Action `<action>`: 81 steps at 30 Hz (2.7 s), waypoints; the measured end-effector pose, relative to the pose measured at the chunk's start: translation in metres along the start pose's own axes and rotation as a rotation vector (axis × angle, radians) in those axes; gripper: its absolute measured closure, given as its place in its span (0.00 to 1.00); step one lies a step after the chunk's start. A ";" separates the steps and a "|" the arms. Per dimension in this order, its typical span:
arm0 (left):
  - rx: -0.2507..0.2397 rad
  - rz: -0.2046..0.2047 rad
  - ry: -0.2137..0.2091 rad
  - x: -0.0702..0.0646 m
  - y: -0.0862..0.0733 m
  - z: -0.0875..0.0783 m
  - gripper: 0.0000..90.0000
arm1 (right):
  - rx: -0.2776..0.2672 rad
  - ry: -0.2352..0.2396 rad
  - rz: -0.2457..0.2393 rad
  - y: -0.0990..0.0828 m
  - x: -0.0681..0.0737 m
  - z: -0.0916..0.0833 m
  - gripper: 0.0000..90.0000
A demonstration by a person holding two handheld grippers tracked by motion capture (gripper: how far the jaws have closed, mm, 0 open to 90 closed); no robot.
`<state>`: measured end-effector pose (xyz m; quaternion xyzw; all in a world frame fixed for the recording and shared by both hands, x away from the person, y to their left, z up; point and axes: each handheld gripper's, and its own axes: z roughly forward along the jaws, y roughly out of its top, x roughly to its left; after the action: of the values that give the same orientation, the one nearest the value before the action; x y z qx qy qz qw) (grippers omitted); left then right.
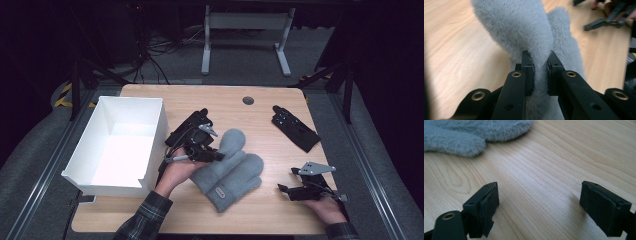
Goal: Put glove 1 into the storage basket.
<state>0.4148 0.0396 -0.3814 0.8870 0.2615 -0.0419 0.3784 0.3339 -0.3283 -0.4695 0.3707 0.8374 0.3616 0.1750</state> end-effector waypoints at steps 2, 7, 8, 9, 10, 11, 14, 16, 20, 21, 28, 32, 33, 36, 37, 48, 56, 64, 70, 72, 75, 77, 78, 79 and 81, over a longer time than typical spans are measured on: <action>0.012 0.014 -0.018 -0.006 0.002 0.004 0.90 | 0.000 0.000 0.000 0.000 0.000 0.000 0.18; 0.050 0.058 -0.042 -0.019 0.006 0.014 0.90 | 0.001 -0.002 0.000 0.000 0.000 0.000 0.18; 0.055 0.062 -0.046 -0.021 0.007 0.016 0.90 | 0.001 -0.002 0.000 0.000 0.000 0.000 0.18; 0.058 0.066 -0.046 -0.023 0.007 0.019 0.90 | 0.001 -0.002 0.000 0.000 0.000 0.000 0.18; 0.066 0.071 -0.053 -0.025 0.008 0.022 0.90 | 0.001 -0.002 0.000 0.000 0.000 0.000 0.18; 0.072 0.073 -0.055 -0.027 0.009 0.024 0.90 | 0.001 -0.002 0.000 0.000 0.000 0.000 0.18; 0.090 0.082 -0.064 -0.030 0.010 0.030 0.90 | 0.000 0.000 0.001 0.000 0.000 0.000 0.18; 0.096 0.082 -0.068 -0.031 0.010 0.033 0.90 | 0.000 -0.001 0.001 0.000 0.000 0.000 0.18; 0.117 0.089 -0.065 -0.034 0.010 0.043 0.90 | 0.000 -0.001 0.001 0.000 0.000 0.000 0.18; 0.122 0.087 -0.064 -0.034 0.010 0.044 0.90 | 0.000 -0.001 0.001 0.000 0.000 0.000 0.18; 0.132 0.069 -0.071 -0.031 0.006 0.055 0.89 | 0.000 -0.001 0.001 0.000 0.000 0.000 0.18; 0.115 0.093 -0.064 -0.030 0.005 0.056 0.83 | 0.000 -0.001 0.001 0.000 0.000 0.000 0.18; 0.106 0.098 -0.060 -0.031 0.005 0.055 0.79 | 0.000 0.000 0.001 0.000 0.000 0.000 0.18; 0.070 0.125 -0.027 -0.033 0.008 0.049 0.60 | 0.000 -0.001 0.001 0.000 0.000 0.000 0.18; 0.057 0.127 -0.019 -0.033 0.009 0.048 0.54 | 0.000 -0.001 0.001 0.000 0.000 0.000 0.18; 0.024 0.106 0.018 -0.021 0.020 0.050 0.17 | 0.000 -0.001 0.000 0.000 0.000 0.000 0.18; 0.095 0.077 0.015 -0.014 0.007 0.073 0.16 | -0.001 -0.002 0.001 0.000 0.000 0.000 0.18; 0.124 0.063 -0.018 -0.008 -0.004 0.086 0.16 | 0.000 -0.001 0.001 0.000 0.000 0.000 0.18; 0.138 0.033 -0.075 -0.003 -0.009 0.091 0.20 | 0.000 -0.001 0.001 0.000 0.000 0.000 0.18; 0.130 0.040 -0.082 -0.003 -0.010 0.092 0.23 | 0.000 -0.001 0.001 0.000 0.000 0.000 0.18; 0.128 0.046 -0.123 -0.003 -0.011 0.092 0.32 | -0.001 -0.001 0.000 0.000 0.000 0.000 0.18; 0.141 0.053 -0.171 -0.001 -0.011 0.092 0.44 | -0.002 -0.001 0.001 0.000 0.000 0.001 0.18; 0.152 0.050 -0.187 0.000 -0.011 0.092 0.51 | -0.001 -0.002 0.001 0.000 0.000 0.001 0.18; 0.158 0.048 -0.195 0.000 -0.010 0.092 0.56 | -0.001 -0.002 0.001 0.000 0.000 0.001 0.18; 0.173 0.048 -0.210 0.000 -0.010 0.092 0.64 | -0.002 -0.001 0.001 0.000 0.000 0.001 0.18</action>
<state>0.4213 -0.0185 -0.4530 0.9130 0.1948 -0.1479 0.3267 0.3347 -0.3282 -0.4697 0.3712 0.8367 0.3624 0.1755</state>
